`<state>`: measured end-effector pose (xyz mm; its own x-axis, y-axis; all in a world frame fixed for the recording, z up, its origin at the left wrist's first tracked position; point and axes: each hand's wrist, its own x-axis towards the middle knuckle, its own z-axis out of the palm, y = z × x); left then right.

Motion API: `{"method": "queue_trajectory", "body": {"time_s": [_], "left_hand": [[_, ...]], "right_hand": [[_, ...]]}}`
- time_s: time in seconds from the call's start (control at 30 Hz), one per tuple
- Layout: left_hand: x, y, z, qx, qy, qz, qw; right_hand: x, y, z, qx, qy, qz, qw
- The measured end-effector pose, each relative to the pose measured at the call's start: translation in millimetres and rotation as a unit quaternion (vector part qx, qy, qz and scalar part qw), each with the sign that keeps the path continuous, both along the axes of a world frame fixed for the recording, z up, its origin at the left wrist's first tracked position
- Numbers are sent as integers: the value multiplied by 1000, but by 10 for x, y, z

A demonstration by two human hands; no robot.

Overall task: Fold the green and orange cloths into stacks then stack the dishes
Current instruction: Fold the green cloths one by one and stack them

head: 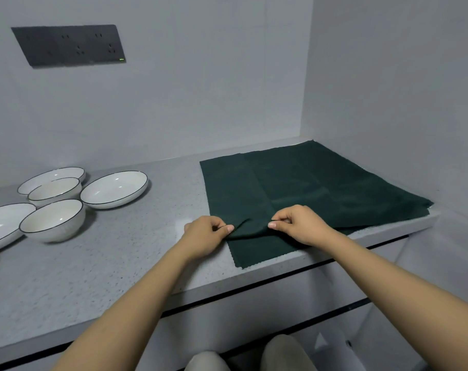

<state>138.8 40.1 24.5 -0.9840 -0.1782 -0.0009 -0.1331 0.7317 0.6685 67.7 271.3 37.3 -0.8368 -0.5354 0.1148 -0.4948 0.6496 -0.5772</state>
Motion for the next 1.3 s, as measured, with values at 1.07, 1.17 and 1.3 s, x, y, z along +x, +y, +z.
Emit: {"method": "queue_trajectory", "body": {"time_s": [1.07,1.17,1.3], "left_hand": [[37,-567,317,-188,-21,34,981],[-172,-540,206,-218,23,81,972],[-498,-583,60,-247,54,114,961]], "right_hand": [[-189,-403,276,158,79,-41,983],[-385,-536,192,150,87,-62,983],[-708,-727,56,139,109,-85,981]]}}
